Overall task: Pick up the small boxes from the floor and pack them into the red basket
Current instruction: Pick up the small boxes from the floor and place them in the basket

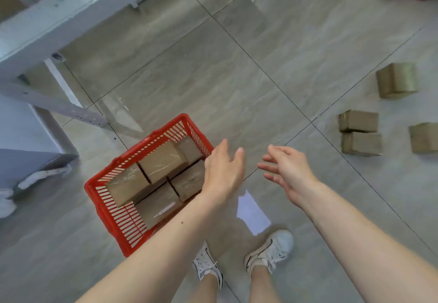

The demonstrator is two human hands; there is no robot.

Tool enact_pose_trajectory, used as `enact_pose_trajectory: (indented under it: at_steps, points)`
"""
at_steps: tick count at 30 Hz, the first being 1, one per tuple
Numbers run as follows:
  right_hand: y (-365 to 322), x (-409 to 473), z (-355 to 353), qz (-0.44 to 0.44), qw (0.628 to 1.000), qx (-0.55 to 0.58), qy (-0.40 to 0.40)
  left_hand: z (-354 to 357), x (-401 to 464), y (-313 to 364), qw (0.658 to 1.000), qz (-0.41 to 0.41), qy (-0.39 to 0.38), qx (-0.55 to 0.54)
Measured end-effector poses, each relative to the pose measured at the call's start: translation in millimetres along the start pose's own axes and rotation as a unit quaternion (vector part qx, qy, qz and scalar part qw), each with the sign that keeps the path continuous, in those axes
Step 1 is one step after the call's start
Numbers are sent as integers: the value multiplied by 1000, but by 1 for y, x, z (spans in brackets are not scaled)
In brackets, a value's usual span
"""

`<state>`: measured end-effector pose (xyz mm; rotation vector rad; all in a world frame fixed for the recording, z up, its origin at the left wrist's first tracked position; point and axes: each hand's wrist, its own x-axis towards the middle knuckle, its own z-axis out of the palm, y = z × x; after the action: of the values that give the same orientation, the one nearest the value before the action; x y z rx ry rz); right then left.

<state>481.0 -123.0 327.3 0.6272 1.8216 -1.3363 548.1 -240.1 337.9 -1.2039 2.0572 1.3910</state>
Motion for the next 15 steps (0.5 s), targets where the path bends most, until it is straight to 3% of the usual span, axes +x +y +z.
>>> enact_pose_trajectory:
  at_steps: [15]
  points:
    - [-34, 60, -261, 11, 992, 111, 58, 213, -4, 168, 995, 64, -76, 27]
